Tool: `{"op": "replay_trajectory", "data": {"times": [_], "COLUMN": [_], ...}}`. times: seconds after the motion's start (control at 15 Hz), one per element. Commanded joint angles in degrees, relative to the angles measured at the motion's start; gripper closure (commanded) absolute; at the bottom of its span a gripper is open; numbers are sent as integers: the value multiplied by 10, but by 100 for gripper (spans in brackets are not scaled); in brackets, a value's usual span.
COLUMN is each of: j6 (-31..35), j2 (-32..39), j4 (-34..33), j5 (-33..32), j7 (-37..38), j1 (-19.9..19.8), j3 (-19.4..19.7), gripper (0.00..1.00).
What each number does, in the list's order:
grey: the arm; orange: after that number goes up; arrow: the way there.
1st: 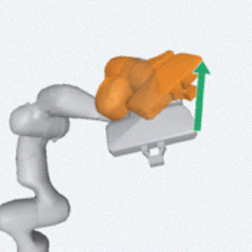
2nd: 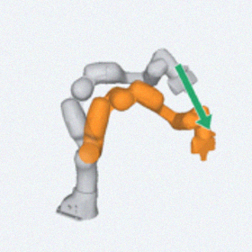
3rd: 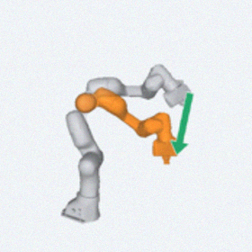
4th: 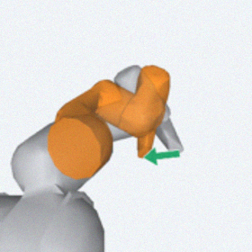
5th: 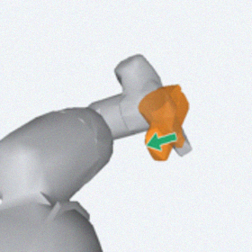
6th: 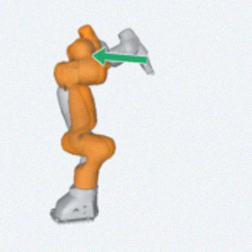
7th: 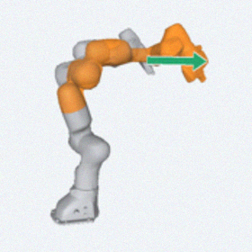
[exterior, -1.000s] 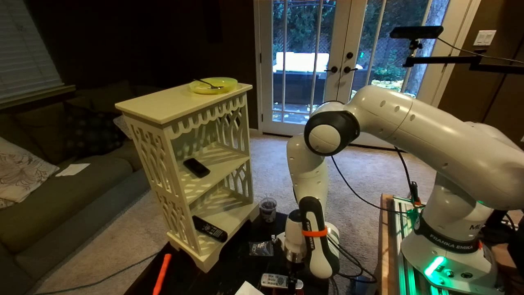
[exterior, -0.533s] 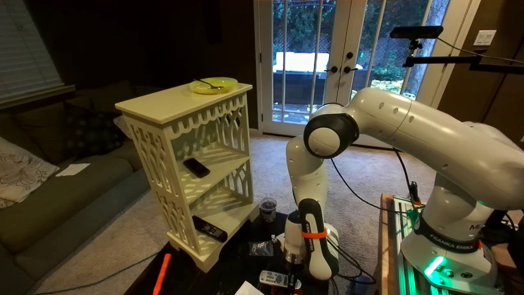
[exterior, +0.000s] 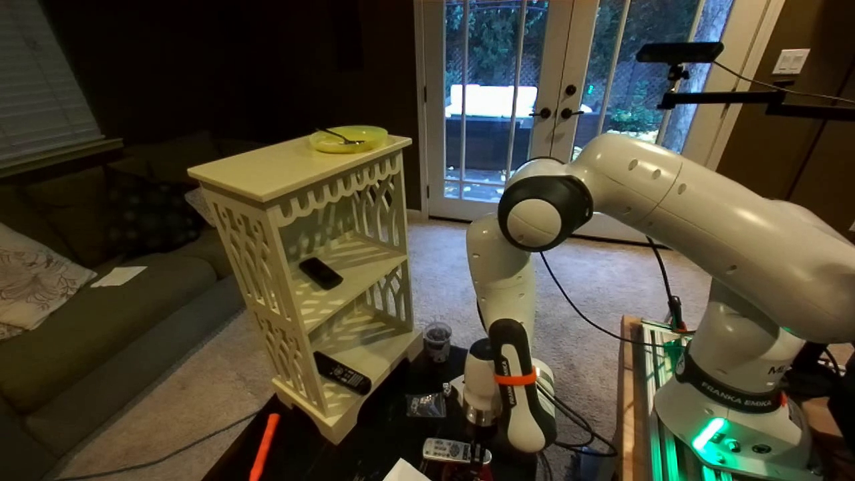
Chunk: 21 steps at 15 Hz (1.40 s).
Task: Put the grey remote on top of the shelf
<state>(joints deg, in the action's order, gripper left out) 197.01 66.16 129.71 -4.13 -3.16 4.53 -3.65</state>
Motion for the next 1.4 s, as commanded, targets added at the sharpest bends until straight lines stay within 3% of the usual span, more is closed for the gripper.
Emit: {"op": "replay_trajectory", "data": {"times": [0.0, 0.27, 0.8, 0.87, 0.93, 1.2, 1.27, 1.33], "j6": [-7, -60, -208, -242, -196, -234, -233, -232], "j2": [-71, -172, -418, -449, -366, -434, -435, -448], "j4": [64, 134, 265, 276, 226, 263, 265, 268], "j5": [6, -12, 2, 0, 5, 8, 8, 16], "j7": [2, -3, -2, -6, -6, -8, -8, -2], "j1": [9, -34, -86, -76, -70, -69, -68, -77], "j3": [10, -7, -47, -42, -33, -35, -35, -34], "gripper": [78, 78, 78, 78, 53, 53, 78, 78]}}
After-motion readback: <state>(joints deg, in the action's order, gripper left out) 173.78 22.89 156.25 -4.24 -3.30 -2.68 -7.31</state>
